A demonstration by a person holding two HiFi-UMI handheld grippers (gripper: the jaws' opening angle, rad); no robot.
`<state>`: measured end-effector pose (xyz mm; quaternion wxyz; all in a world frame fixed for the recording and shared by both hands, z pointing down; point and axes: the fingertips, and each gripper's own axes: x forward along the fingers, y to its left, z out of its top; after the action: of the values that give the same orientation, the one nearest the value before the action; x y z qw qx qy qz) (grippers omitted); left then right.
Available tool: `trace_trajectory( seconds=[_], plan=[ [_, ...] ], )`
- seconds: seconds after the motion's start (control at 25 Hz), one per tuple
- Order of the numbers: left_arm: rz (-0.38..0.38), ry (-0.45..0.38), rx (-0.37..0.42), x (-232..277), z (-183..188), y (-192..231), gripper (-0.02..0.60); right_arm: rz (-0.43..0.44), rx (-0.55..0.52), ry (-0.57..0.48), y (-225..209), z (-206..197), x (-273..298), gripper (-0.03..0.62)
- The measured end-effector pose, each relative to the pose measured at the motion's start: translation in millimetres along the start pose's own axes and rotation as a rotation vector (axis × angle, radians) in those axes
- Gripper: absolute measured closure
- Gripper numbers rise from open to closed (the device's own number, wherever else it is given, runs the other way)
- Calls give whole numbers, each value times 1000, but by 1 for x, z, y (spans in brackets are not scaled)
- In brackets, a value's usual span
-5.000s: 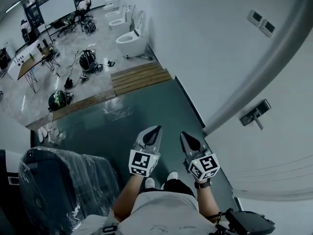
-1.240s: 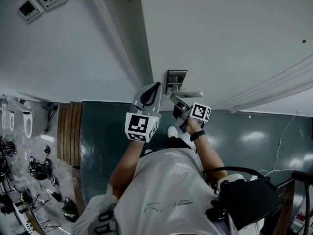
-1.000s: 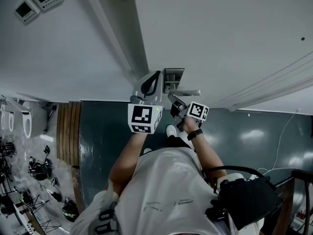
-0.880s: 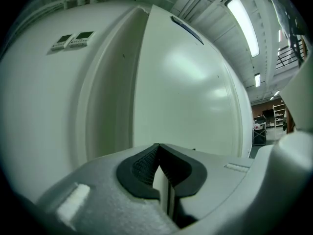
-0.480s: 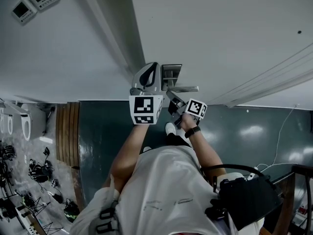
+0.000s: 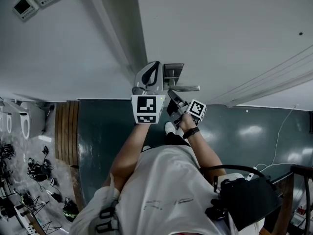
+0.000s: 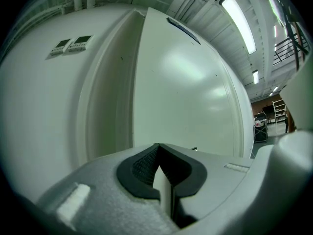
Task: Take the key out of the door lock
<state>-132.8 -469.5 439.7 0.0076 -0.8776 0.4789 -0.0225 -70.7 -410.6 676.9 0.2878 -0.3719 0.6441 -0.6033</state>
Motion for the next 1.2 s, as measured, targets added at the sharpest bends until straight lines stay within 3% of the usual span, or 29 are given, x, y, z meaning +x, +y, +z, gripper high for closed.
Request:
trace_trajectory(
  seconds=[0.48, 0.72, 1.2],
  plan=[
    [-3, -5, -12, 3, -2, -1, 584, -4, -15, 5, 1, 0, -3, 569],
    [4, 10, -32, 4, -4, 1, 583, 21, -20, 28, -11, -29, -53, 569],
    [-13, 41, -35, -18, -26, -18, 583, 40, -124, 38, 8, -31, -75, 569]
  ],
)
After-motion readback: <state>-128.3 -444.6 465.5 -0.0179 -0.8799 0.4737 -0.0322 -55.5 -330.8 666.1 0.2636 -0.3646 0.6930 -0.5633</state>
